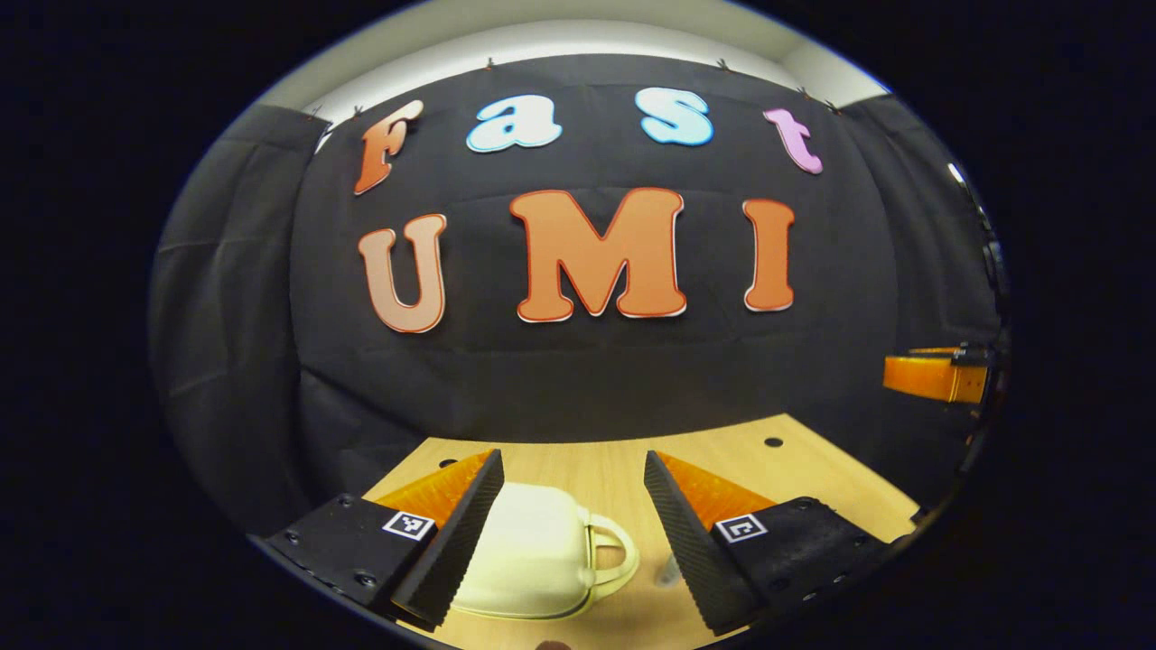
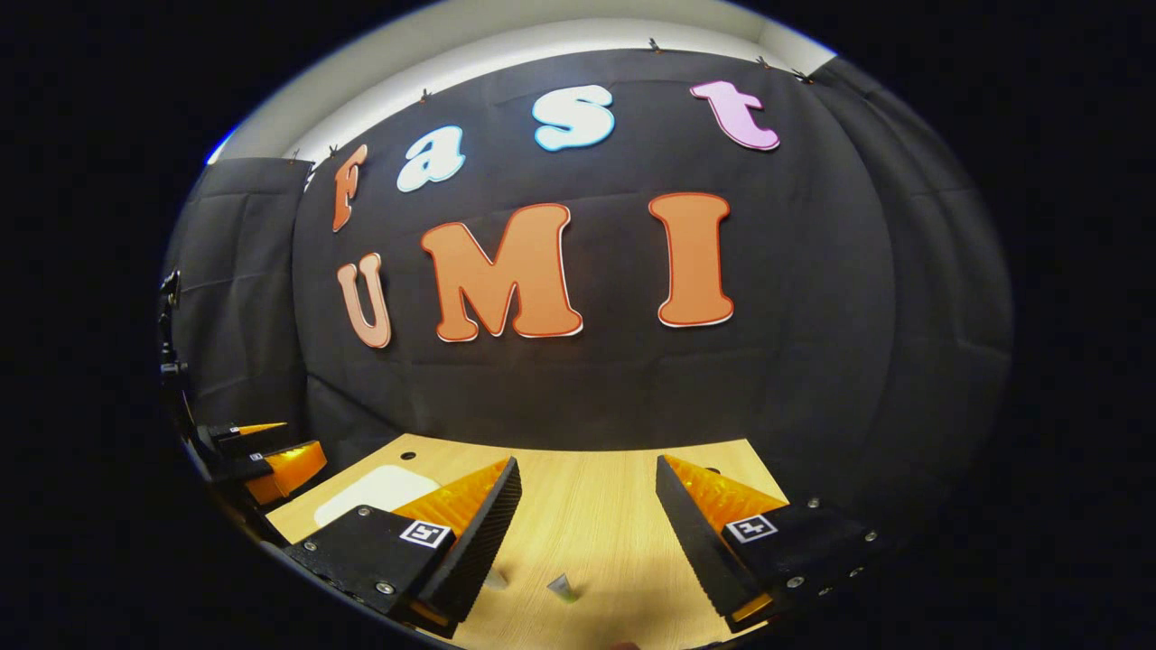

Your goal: First open the suitcase, pack the skin care products into it, and then close the suitcase.

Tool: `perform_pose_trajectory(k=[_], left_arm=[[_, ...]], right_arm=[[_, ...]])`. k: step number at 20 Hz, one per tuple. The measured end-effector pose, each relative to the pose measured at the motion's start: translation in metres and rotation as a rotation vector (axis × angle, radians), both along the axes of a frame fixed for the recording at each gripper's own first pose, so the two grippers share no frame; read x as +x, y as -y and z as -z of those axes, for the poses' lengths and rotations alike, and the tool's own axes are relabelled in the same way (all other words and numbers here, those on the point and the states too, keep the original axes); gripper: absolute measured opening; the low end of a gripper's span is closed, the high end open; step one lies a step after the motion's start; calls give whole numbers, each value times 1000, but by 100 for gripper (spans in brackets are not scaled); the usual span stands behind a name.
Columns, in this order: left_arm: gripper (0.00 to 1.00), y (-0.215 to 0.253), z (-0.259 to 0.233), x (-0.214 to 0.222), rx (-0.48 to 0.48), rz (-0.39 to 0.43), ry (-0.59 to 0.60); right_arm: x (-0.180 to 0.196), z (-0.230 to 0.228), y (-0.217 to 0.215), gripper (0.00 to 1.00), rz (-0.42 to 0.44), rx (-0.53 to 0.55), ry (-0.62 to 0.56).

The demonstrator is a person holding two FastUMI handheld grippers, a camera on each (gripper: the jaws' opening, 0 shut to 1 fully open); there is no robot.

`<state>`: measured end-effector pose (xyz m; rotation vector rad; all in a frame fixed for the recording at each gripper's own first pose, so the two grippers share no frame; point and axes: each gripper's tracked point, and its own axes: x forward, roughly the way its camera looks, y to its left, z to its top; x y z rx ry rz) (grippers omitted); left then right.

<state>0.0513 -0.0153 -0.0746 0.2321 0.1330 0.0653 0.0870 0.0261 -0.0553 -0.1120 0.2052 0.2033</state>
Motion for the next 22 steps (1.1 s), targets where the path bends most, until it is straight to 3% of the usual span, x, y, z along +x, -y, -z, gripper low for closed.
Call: perform_pose_trajectory(k=[3, 9, 19, 22], left_arm=[[96, 12, 37, 12, 96, 64, -85], [98, 30, 116, 24, 376, 163, -232], [98, 19, 232, 34, 905, 263, -470], [98, 12, 250, 42, 975, 253, -510]], right_arm=[[1, 19, 16, 95, 45, 7, -48], [-5, 46, 48, 95, 125, 21, -129], [-10, 64, 96, 95, 222, 60, -201], [-13, 67, 110, 95, 246, 52, -210]])
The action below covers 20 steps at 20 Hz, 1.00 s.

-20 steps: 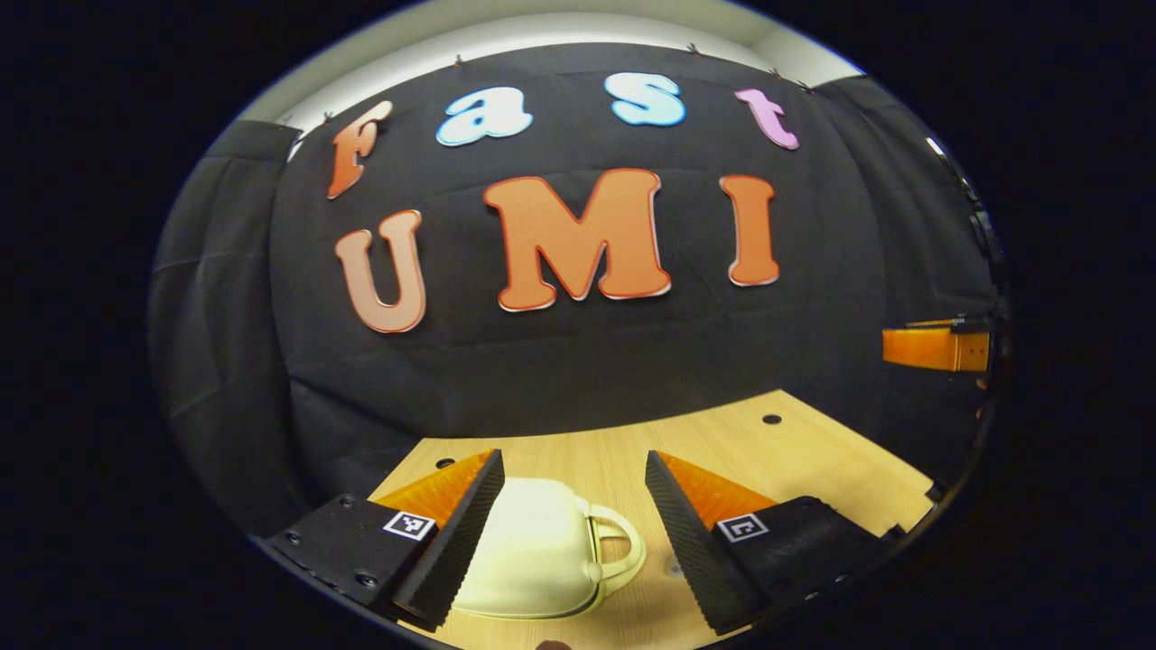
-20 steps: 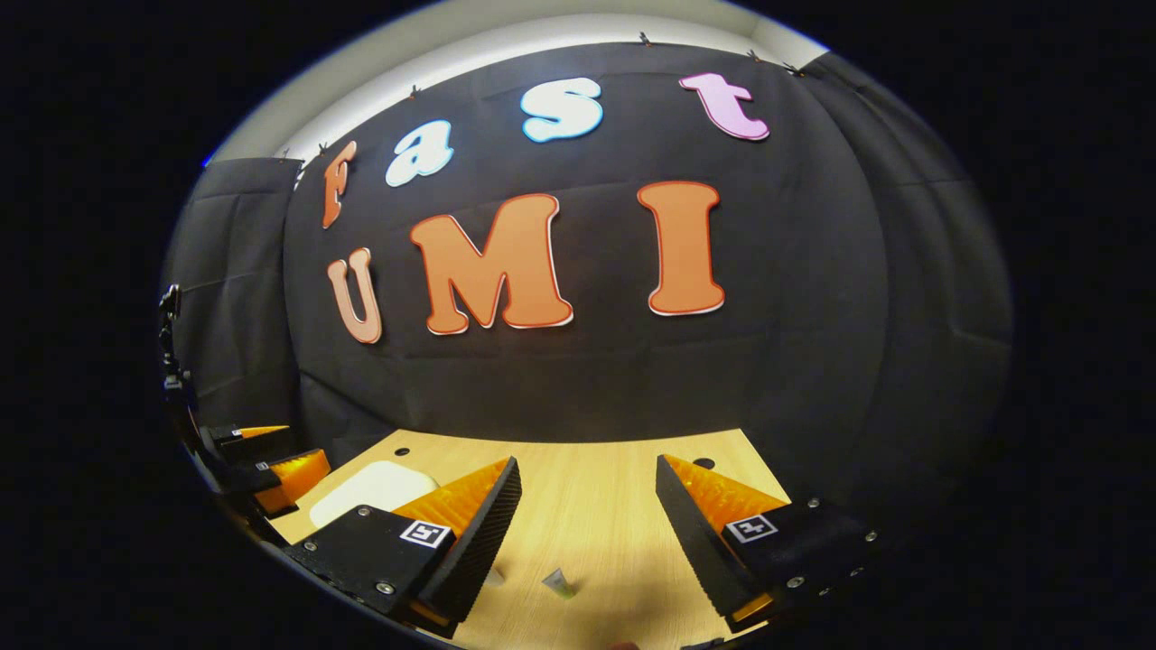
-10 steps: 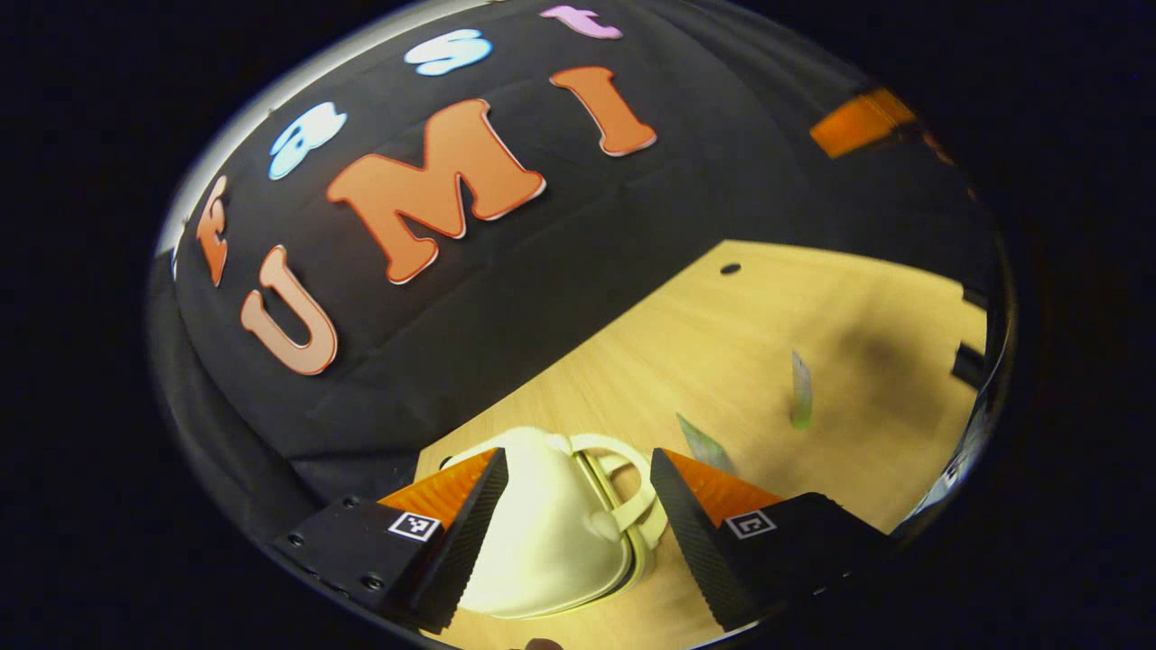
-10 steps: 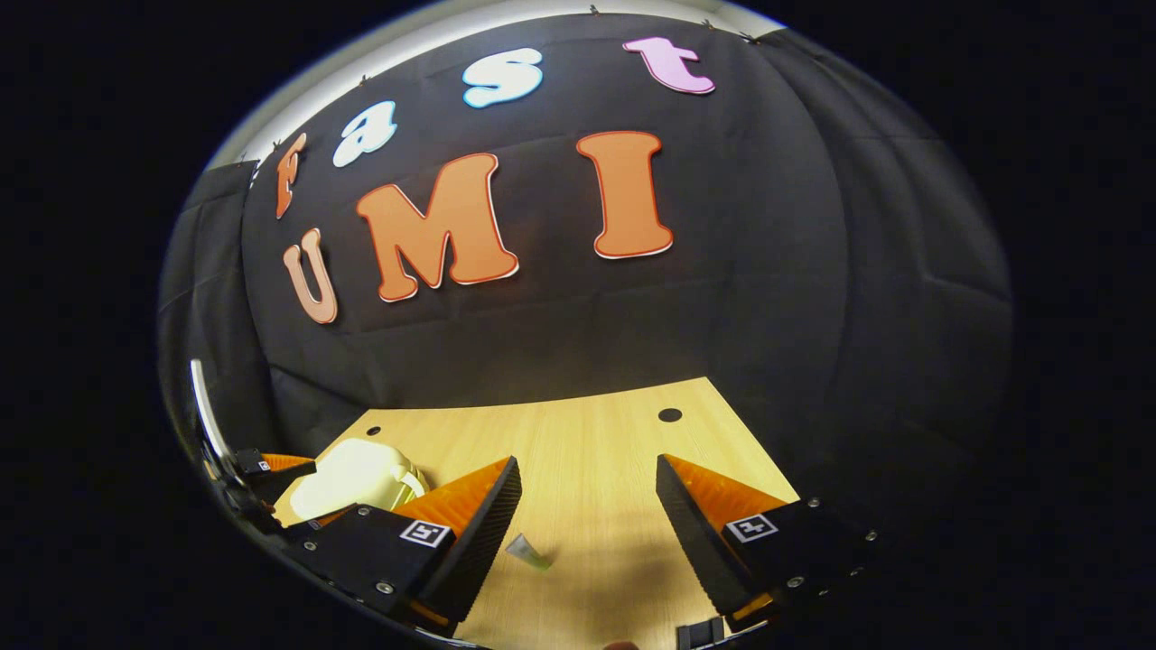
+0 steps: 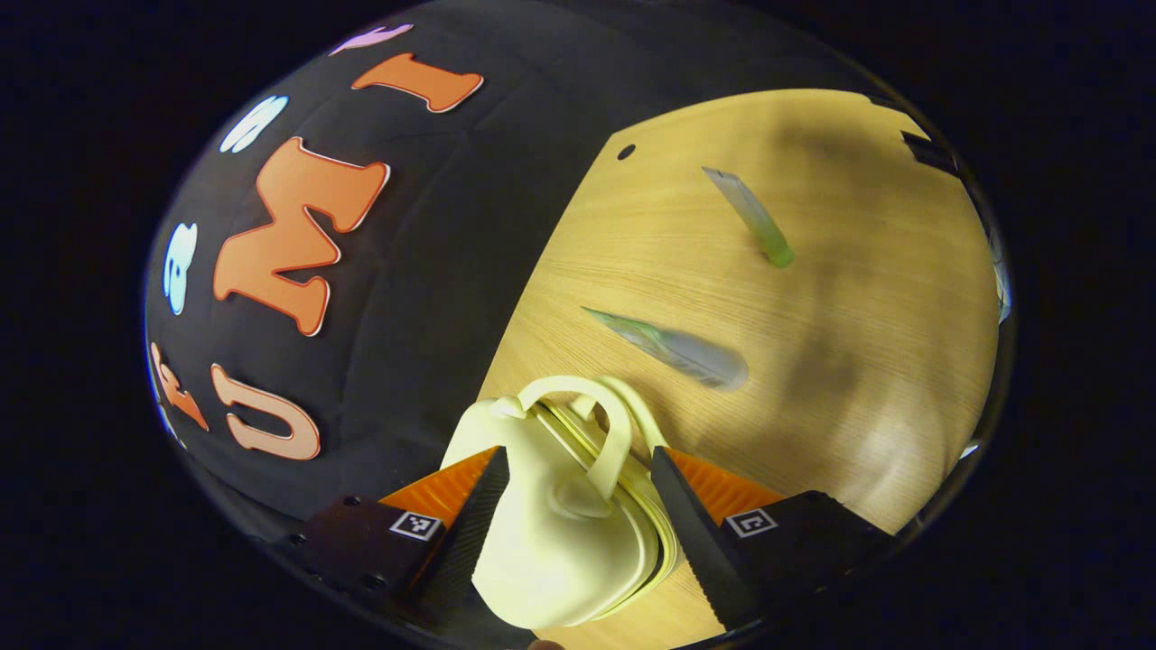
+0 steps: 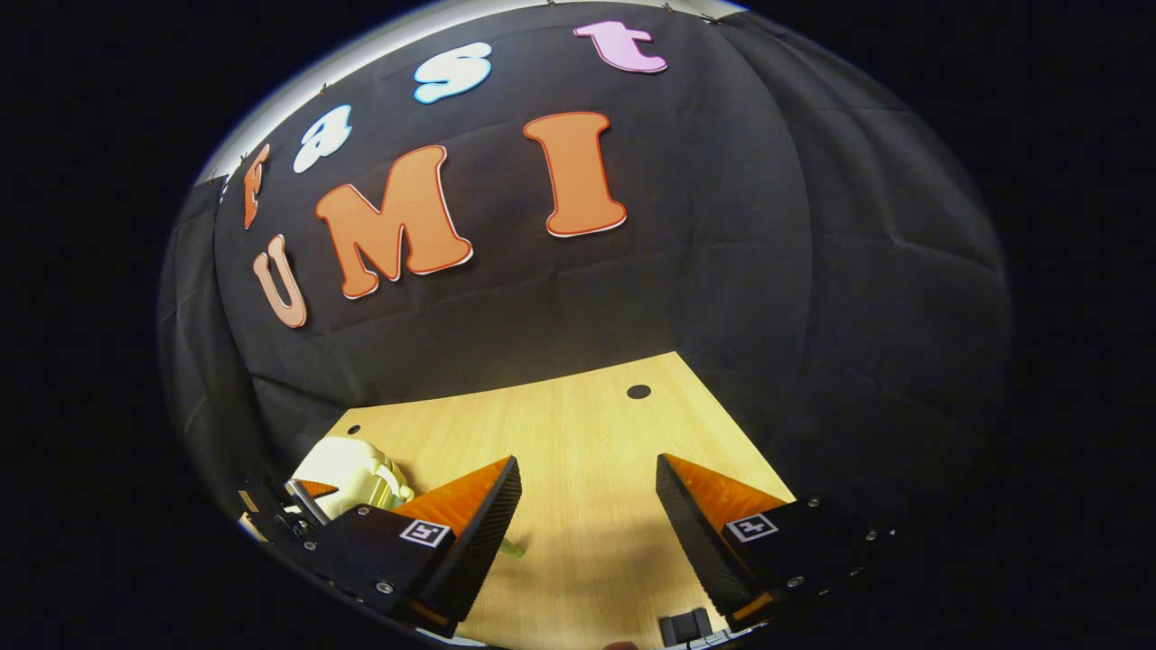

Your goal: First open the suitcase, pack the skin care products into it, and then close the suitcase.

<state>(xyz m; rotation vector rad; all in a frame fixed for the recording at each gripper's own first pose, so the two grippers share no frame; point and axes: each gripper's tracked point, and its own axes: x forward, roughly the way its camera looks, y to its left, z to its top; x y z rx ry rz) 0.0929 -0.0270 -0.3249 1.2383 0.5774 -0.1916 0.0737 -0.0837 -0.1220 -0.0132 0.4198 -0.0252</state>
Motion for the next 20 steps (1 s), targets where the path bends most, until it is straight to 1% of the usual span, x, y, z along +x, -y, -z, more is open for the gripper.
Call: perform_pose_trajectory(k=[6, 11, 12, 13, 14, 16, 18, 20], left_arm=[[98, -4, 21, 27, 91, 12, -48], [97, -11, 33, 44, 140, -8, -88], [100, -11, 34, 46, 150, -11, -93], [90, -11, 40, 45, 149, -4, -122], [67, -5, 44, 42, 146, -7, -145], [28, -8, 57, 44, 160, -4, -178], [15, 0, 50, 41, 181, 10, -187], [12, -4, 45, 38, 145, -9, -186]], right_arm=[[1, 9, 20, 95, 50, 13, -38], [1, 11, 27, 95, 64, -3, -46], [1, 10, 27, 95, 64, -5, -45], [2, 10, 26, 95, 64, -7, -45], [2, 10, 27, 95, 64, -6, -44], [3, 10, 26, 95, 62, -3, -44], [5, 9, 23, 95, 57, -6, -41], [5, 9, 19, 95, 48, -12, -40]])
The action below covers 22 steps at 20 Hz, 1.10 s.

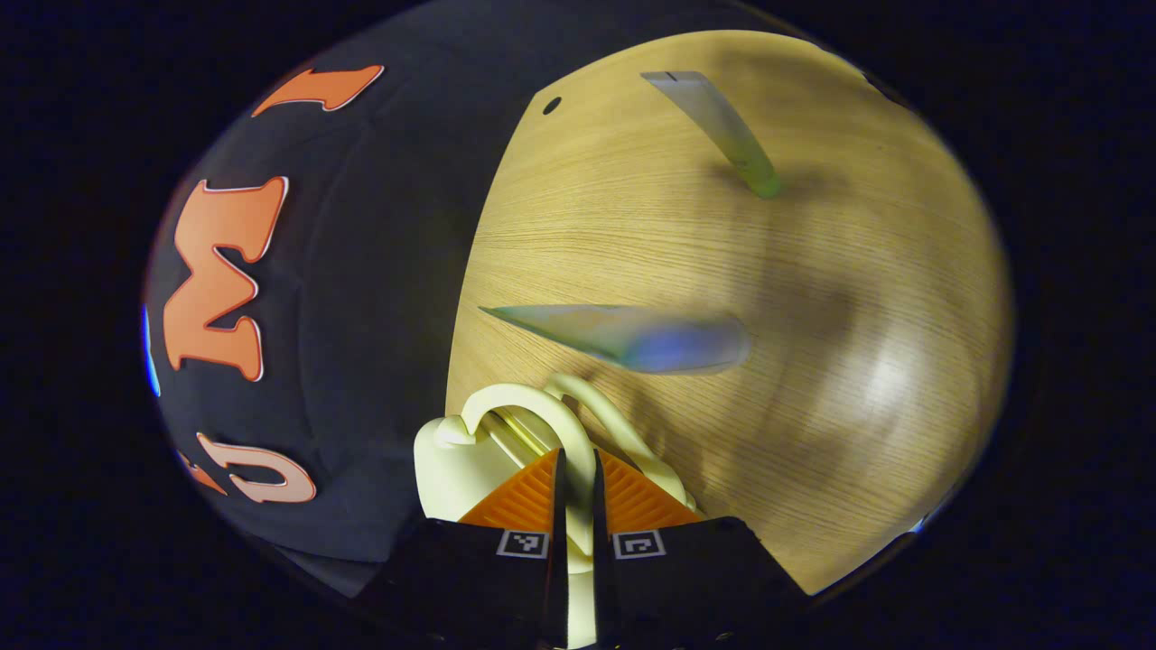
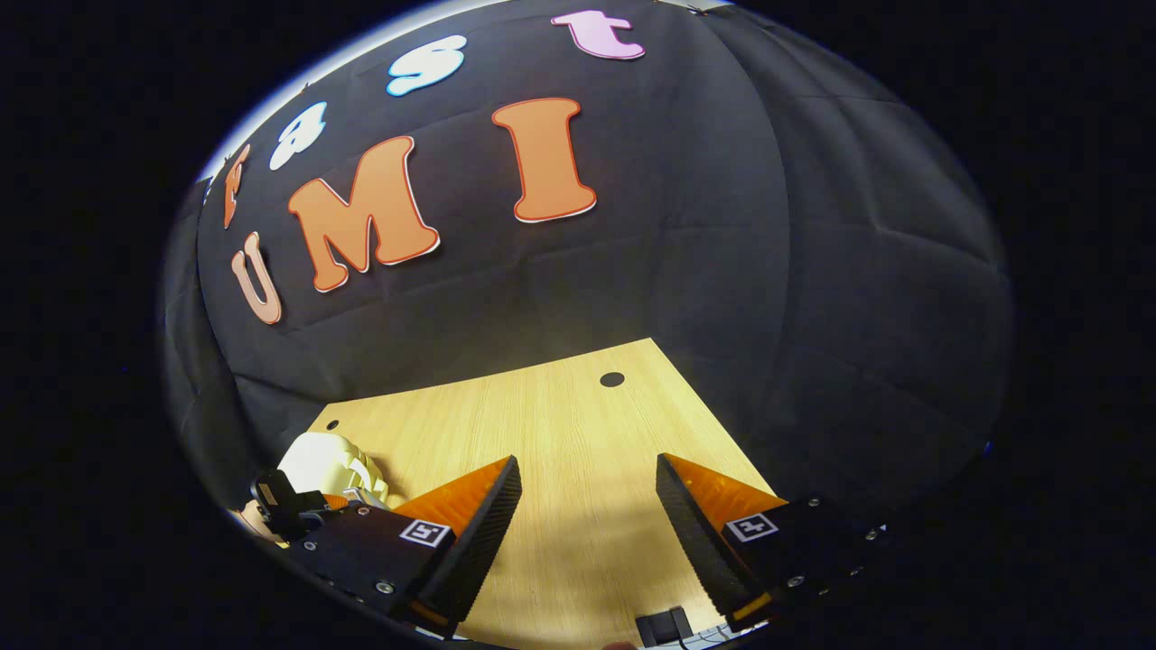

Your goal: First open the suitcase, pack the skin care products into it, and then close the suitcase.

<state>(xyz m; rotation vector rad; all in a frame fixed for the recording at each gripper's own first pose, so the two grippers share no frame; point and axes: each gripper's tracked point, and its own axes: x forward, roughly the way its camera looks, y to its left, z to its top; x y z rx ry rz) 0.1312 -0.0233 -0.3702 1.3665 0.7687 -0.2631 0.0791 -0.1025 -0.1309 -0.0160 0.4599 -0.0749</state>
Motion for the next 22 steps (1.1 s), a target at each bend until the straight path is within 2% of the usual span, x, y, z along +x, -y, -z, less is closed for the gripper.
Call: perform_pose_trajectory(k=[3, 7, 11, 17, 22], left_arm=[[11, -1, -14, 4, -121, -72, 13], [11, 2, -36, -1, -382, -174, 21], [11, -2, -46, 6, -580, -194, 63], [11, 2, -63, 9, -803, -235, 123], [11, 2, -64, 13, -898, -278, 200]], right_arm=[[2, -1, -16, 95, -27, -1, 2], [6, -11, -56, 95, -39, 6, 35], [10, -21, -113, 95, -72, -2, 83], [14, -18, -207, 95, -119, 17, 114], [11, -15, -274, 95, -153, 35, 120]])
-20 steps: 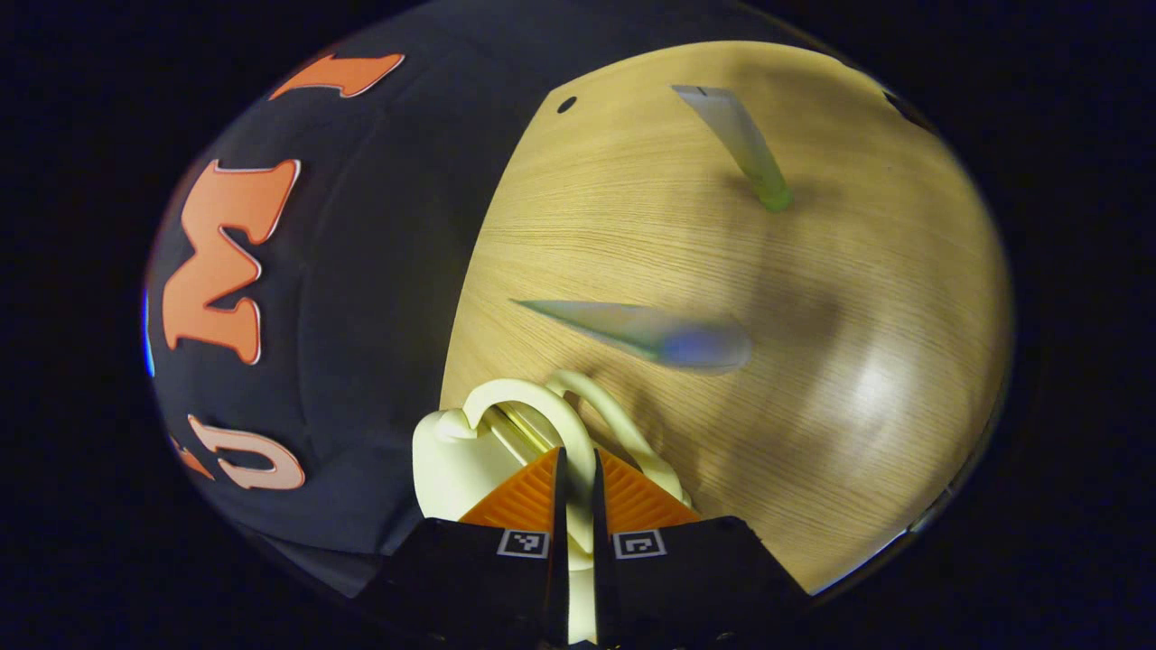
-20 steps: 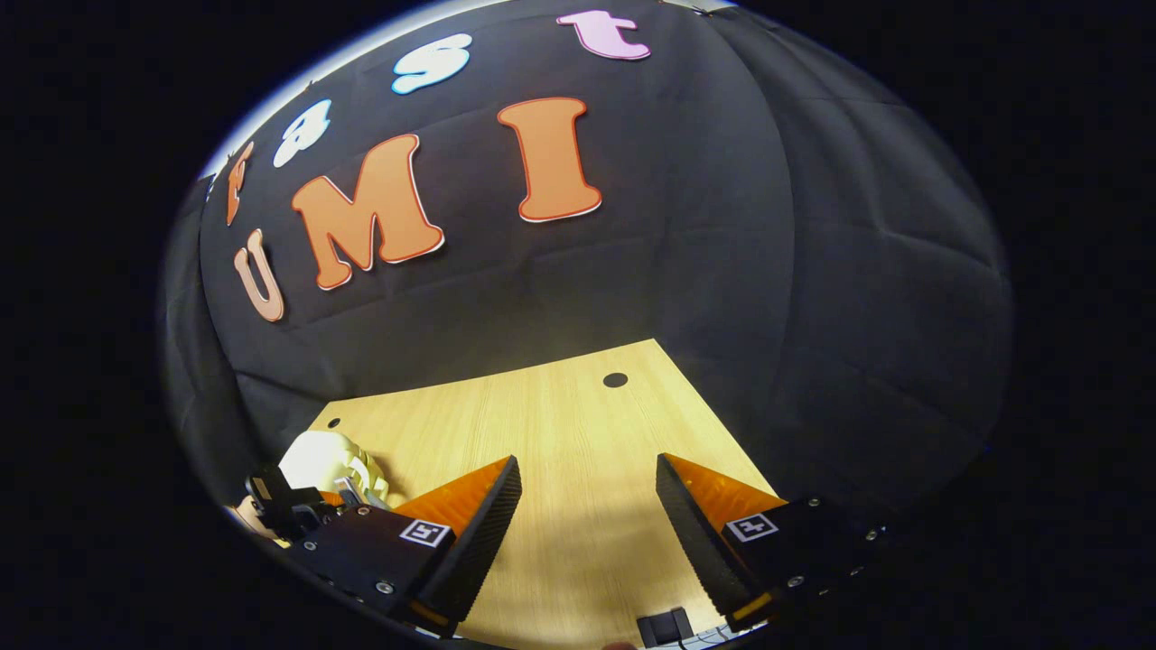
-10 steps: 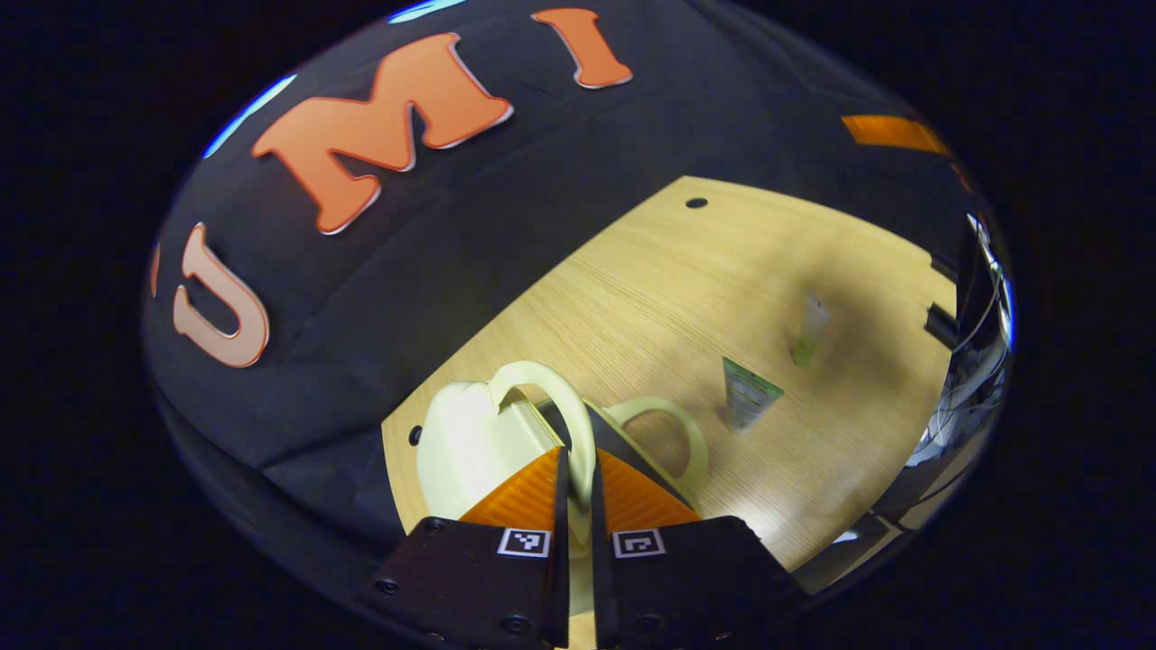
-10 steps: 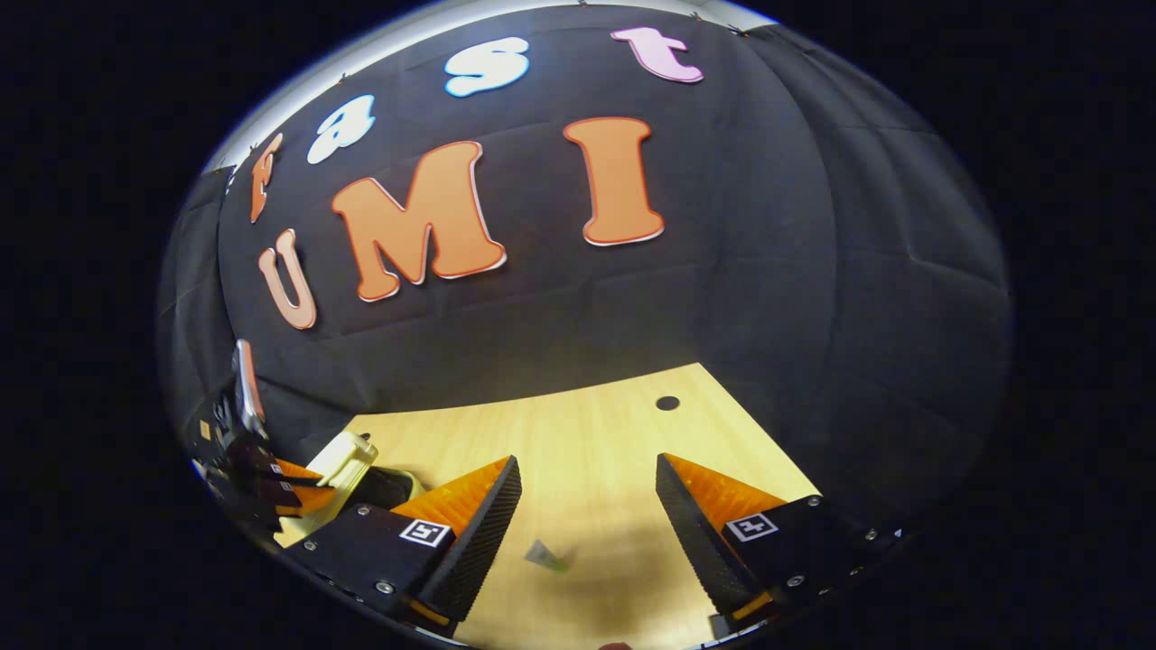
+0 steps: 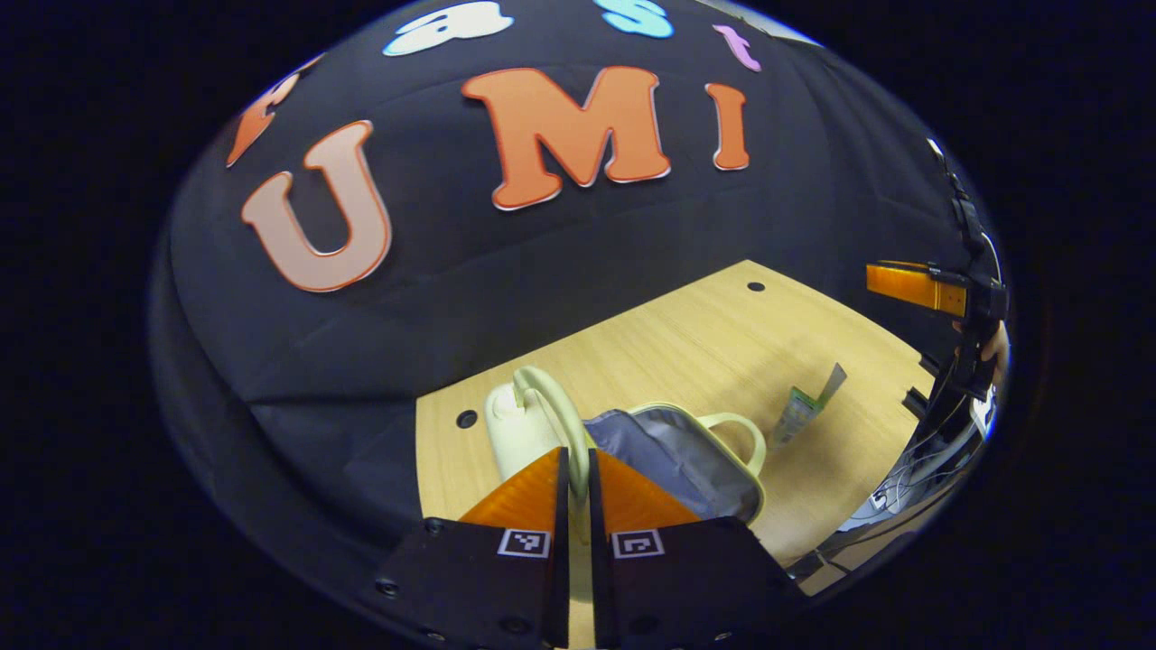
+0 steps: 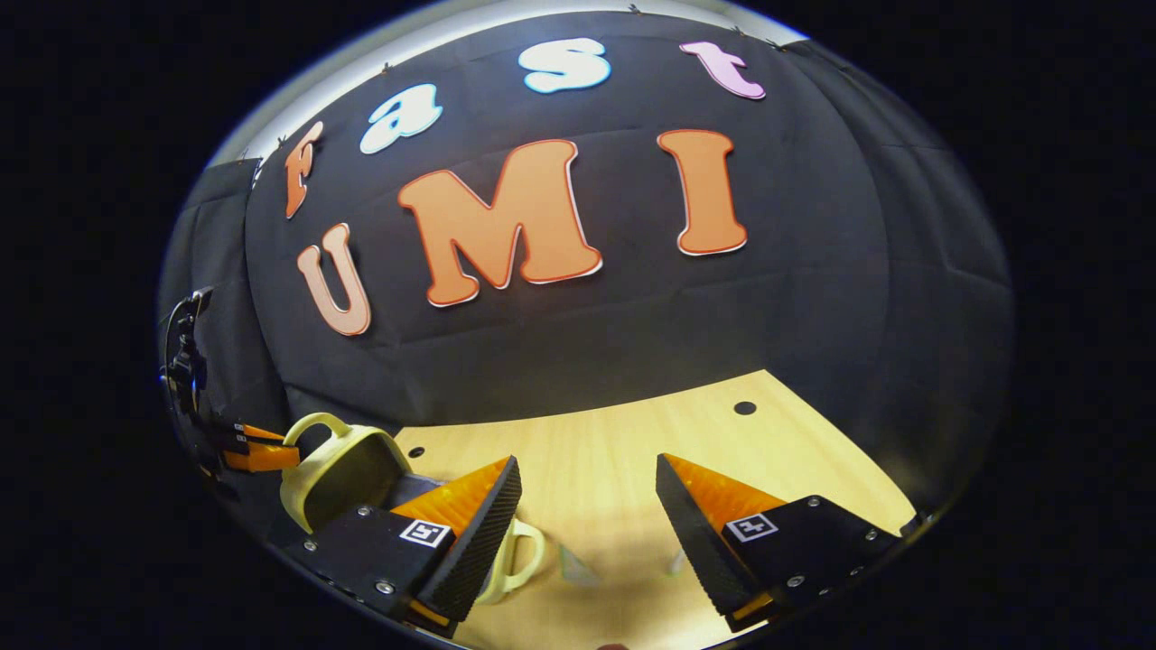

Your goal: First open the suitcase, pack the skin care products into it, and then close the suitcase.

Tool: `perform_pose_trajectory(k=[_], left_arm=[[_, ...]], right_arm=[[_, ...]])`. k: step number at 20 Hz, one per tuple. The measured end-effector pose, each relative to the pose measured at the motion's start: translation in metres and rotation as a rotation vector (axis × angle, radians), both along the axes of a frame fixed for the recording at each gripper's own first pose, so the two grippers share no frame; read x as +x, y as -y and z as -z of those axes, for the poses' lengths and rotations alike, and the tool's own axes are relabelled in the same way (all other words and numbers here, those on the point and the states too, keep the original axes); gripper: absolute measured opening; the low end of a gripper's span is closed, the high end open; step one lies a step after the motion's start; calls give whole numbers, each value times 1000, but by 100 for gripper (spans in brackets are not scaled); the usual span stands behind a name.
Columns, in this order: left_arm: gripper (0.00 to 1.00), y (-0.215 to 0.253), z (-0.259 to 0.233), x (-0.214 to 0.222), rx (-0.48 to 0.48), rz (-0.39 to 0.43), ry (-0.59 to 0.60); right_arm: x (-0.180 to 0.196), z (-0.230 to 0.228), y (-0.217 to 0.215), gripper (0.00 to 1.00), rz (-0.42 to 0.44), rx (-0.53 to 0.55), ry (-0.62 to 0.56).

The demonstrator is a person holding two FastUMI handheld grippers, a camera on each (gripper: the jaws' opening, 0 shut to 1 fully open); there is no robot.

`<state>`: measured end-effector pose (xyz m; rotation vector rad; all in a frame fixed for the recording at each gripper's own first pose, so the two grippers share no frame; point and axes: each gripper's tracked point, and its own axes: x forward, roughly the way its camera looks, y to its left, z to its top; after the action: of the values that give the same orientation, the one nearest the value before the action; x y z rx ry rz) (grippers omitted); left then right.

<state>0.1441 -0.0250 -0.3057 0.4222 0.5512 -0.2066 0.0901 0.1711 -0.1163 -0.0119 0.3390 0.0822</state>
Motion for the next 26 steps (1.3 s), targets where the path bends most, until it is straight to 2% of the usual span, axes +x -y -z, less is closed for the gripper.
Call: perform_pose_trajectory(k=[2, 4, 6, 7, 9, 12, 14, 20, 25, 26], left_arm=[[10, 0, 9, 2, -27, -19, 23], [11, 3, 34, 5, -128, -30, 7], [11, -12, 61, 4, -240, -105, -47], [6, -24, 56, -1, -276, -153, -36], [5, -46, 75, -3, -323, -236, -55], [4, -61, 116, -6, -411, -323, -110], [5, -57, 128, -8, -456, -354, -150], [5, -58, 167, -9, -495, -409, -283], [6, -63, 181, -6, -530, -432, -307], [8, -65, 183, -7, -523, -423, -310]], right_arm=[[0, -3, -23, 95, -14, 1, 7], [2, -4, -48, 95, -34, 16, 13], [1, 1, -70, 95, -51, 41, -10], [1, 3, -80, 95, -60, 48, -25], [1, 2, -91, 95, -61, 28, -35], [4, 7, -106, 95, -52, 6, -52], [7, 14, -115, 95, -51, -11, -72], [11, 32, -136, 95, -48, -57, -112], [10, 36, -128, 95, -12, -78, -122], [10, 36, -127, 95, -7, -83, -118]])
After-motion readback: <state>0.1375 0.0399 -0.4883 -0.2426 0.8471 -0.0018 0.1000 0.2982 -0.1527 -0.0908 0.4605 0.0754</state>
